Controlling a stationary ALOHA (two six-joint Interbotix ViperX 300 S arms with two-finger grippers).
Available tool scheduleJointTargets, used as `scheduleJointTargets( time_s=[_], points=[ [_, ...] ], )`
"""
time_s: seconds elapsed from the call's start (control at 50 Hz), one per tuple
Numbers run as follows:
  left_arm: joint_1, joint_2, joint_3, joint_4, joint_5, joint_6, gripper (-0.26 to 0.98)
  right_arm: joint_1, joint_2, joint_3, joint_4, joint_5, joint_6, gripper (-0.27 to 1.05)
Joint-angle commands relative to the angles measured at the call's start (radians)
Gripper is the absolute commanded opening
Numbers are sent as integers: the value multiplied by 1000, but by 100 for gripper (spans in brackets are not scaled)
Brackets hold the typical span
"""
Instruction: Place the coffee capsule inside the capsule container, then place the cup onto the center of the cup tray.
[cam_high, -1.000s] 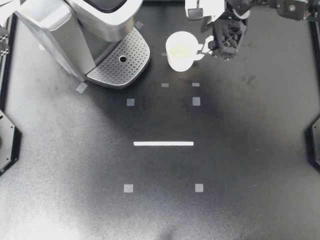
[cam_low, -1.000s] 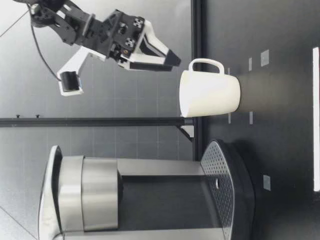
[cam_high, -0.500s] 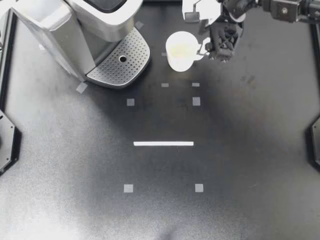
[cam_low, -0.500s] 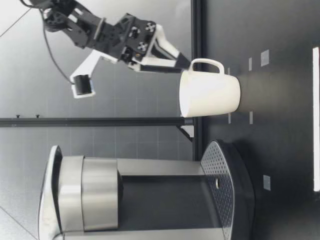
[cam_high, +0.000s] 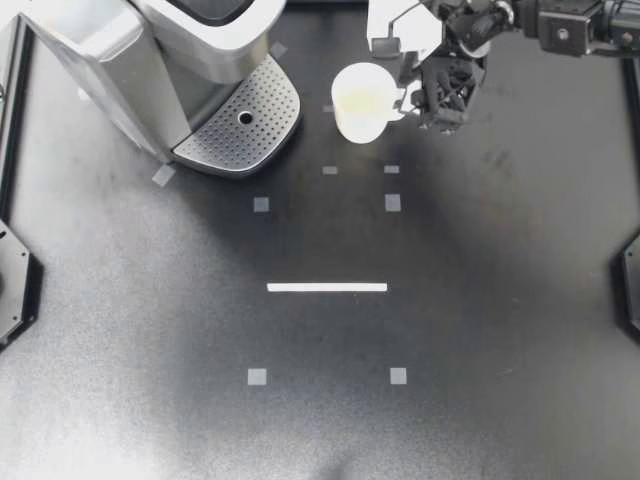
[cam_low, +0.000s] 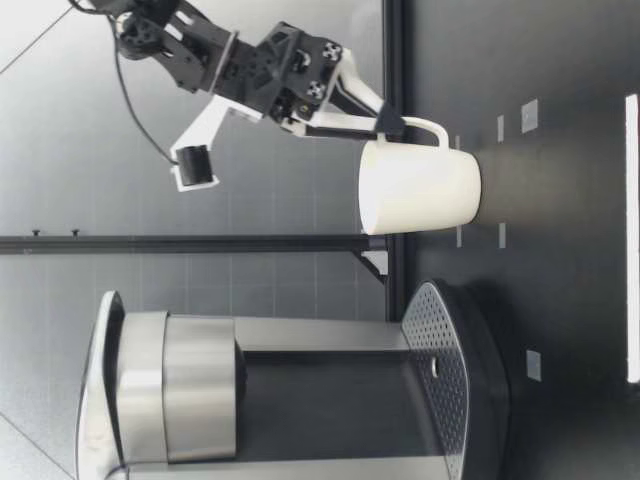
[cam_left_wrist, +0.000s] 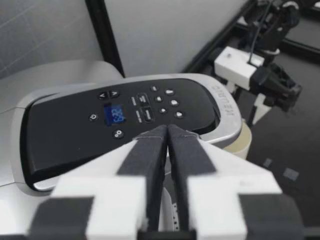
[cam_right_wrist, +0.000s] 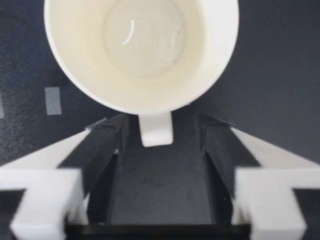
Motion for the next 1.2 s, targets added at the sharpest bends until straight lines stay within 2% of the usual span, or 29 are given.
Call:
scheduleJointTargets(
  time_s=[0.0, 0.4, 0.64, 0.86, 1.18],
  points=[
    [-2, 2, -14, 6, -8, -2, 15, 12, -11, -8, 3, -15, 0, 50],
    [-2, 2, -12, 11, -6, -2, 15, 12, -29, 0, 11, -18, 0, 15],
    [-2, 2, -12, 15, -8, -2, 15, 28, -84, 21, 71, -18, 0, 13],
    [-2, 3, -12, 15, -9, -3, 15, 84, -150, 26, 140, -41, 8, 13],
    [-2, 5, -12, 17, -26, -2, 15, 127, -66, -51, 195, -61, 28, 13]
  ],
)
